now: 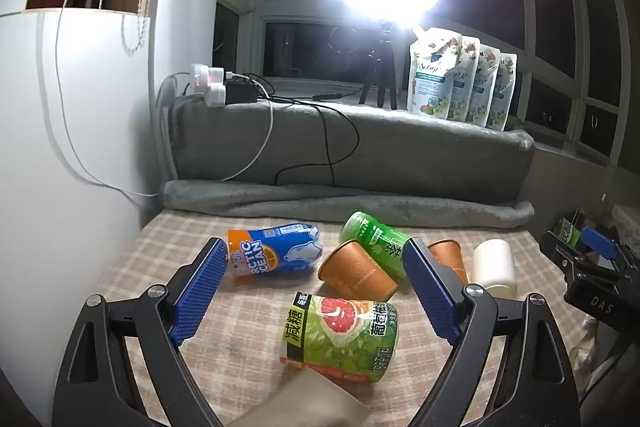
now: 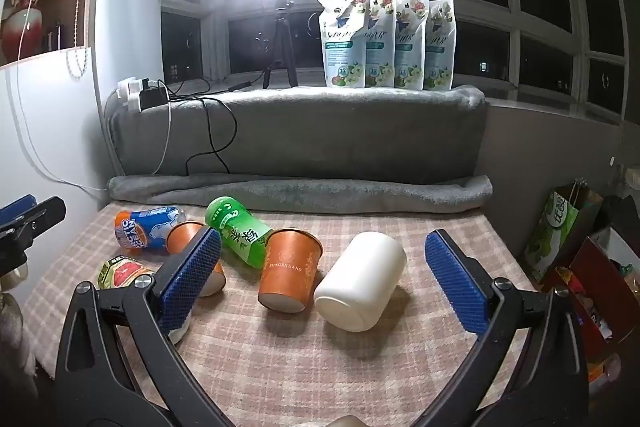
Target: Flip cup upright
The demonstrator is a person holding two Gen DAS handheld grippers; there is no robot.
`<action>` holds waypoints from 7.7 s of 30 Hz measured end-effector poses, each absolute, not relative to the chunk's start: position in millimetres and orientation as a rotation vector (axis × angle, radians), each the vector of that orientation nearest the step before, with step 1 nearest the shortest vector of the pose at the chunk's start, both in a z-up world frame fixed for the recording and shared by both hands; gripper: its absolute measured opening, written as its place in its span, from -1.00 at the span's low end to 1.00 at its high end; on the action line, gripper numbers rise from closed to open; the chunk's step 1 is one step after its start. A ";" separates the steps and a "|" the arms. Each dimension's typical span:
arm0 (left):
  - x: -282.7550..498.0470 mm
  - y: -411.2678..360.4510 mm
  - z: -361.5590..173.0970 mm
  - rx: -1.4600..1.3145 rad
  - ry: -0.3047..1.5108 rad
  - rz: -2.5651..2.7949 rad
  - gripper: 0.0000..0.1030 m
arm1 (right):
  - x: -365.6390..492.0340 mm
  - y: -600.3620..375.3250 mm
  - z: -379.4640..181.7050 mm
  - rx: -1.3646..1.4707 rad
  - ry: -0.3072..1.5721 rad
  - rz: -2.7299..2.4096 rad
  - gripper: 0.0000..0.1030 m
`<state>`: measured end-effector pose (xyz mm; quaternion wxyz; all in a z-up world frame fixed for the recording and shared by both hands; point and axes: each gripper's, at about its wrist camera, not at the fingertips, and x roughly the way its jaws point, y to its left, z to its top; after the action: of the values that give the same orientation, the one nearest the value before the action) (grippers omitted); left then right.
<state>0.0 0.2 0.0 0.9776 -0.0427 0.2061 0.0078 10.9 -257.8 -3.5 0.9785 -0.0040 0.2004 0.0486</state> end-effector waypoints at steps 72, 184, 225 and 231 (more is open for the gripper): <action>0.2 6.7 2.3 -0.103 0.420 0.013 0.73 | 26.6 -247.7 -4.6 -0.046 0.400 0.099 1.00; 2.6 -17.5 -9.2 0.086 0.534 -0.158 0.73 | 55.5 -209.8 -39.8 -0.550 0.915 0.824 0.22; 18.2 -233.1 -100.9 1.166 0.964 -0.930 0.73 | -11.3 -409.4 -77.2 0.066 0.862 0.575 0.58; 19.5 -233.2 -115.8 1.207 0.973 -0.907 0.64 | -7.4 -414.9 -78.8 0.093 0.849 0.566 0.58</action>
<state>19.5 -233.2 -115.8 0.6230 0.5255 0.4238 -0.3951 -7.4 -414.9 -78.8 0.8716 0.0447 0.4062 0.2706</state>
